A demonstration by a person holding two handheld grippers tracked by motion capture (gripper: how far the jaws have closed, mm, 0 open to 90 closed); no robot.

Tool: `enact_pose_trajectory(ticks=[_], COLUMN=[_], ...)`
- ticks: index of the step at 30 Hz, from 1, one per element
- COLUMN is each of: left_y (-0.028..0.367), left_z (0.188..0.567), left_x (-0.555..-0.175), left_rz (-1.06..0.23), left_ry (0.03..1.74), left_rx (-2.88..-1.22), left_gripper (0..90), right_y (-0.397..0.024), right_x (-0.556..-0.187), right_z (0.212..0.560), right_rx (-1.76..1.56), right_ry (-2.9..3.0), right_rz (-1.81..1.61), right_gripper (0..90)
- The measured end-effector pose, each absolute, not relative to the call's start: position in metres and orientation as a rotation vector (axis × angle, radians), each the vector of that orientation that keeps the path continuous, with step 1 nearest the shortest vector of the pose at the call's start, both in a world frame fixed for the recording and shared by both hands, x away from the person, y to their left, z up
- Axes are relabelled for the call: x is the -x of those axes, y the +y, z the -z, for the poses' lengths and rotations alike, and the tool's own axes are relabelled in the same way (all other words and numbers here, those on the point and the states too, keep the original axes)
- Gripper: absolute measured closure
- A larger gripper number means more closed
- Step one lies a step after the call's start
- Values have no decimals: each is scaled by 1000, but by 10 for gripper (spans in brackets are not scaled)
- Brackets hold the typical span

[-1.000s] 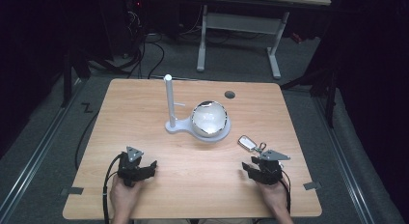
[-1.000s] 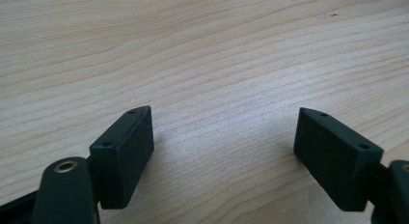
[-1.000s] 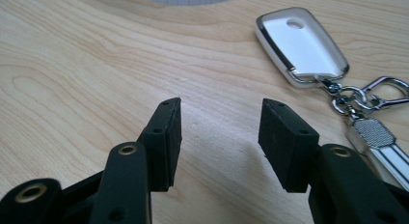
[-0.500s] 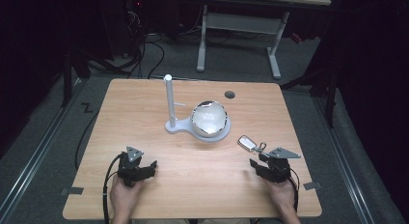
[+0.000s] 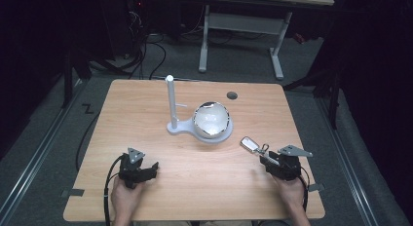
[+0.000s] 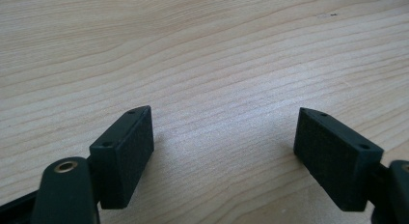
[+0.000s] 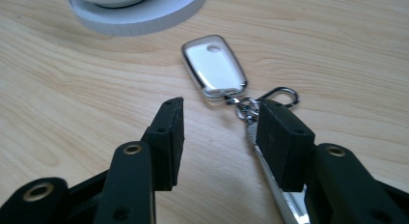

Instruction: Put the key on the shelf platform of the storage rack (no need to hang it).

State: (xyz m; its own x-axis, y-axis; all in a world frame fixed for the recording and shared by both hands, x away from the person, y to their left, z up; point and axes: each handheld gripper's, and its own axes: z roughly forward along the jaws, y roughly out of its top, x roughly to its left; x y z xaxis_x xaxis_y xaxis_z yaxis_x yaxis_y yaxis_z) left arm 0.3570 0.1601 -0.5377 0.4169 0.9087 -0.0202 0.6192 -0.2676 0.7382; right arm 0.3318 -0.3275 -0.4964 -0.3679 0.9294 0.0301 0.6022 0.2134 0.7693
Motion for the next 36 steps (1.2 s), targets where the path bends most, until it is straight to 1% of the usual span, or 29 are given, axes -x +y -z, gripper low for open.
enact_pose_trajectory(ticks=[7, 16, 36], left_y=[160, 160, 160], left_z=[538, 538, 538], left_x=[-357, -357, -357], left_rz=[-546, -547, -547], left_ry=[1291, 1291, 1292], left_rx=[-1995, -1996, -1996], left_gripper=[220, 220, 220], right_y=[-349, -356, -353], right_x=[-334, -335, -341], right_z=[498, 507, 521], right_rx=[-1482, -1524, -1490], right_ry=[2015, 2031, 2102], right_rz=[-953, -920, -799], right_gripper=[537, 549, 674])
